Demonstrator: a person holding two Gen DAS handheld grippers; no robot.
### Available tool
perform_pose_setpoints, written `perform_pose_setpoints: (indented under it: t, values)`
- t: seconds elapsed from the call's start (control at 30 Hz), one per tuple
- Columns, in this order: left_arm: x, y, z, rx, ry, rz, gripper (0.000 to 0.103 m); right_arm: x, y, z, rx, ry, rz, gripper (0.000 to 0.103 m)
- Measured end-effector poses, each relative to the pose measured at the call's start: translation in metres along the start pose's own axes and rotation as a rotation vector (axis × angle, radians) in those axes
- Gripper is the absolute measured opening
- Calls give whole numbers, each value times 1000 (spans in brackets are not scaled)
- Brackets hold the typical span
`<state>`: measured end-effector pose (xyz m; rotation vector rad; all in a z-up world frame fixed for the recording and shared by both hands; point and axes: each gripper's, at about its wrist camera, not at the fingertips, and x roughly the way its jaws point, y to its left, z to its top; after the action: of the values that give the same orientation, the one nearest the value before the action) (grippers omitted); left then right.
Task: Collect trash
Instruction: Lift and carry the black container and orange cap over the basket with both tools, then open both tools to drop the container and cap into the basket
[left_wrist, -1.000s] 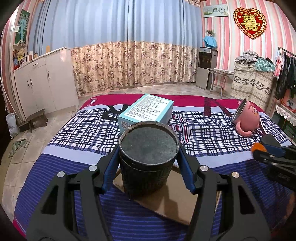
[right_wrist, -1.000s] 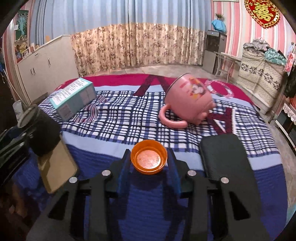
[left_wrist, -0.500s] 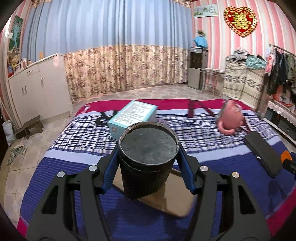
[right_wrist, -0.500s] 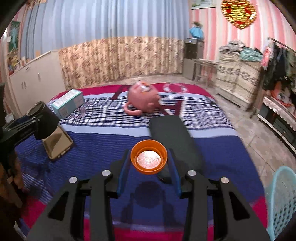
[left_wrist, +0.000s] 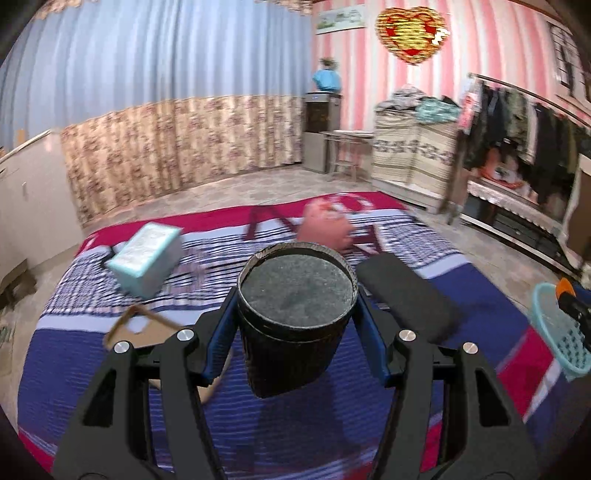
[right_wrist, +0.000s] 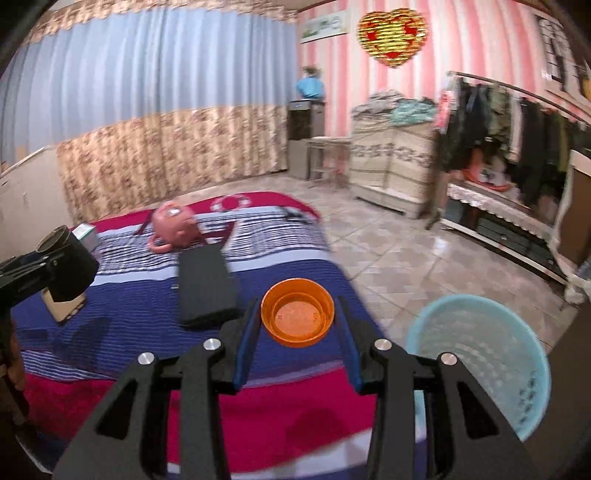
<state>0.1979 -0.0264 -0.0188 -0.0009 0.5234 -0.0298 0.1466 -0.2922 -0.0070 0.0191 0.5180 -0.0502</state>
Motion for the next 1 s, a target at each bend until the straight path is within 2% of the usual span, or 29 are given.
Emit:
perform_pose_setpoints:
  t: [0.4,0.6,1.0]
  values:
    - [-16,-140,18,147,-37,-228,59,-43,-108,-8,136,-57,-183,40]
    - [-20,-196,17,199,-27,-331,59,-58,-161,-13,205,-69,-270,40]
    - [-17,-285,12,300,-14,-489,59,-55,-211,-28,268,-51,-365,40]
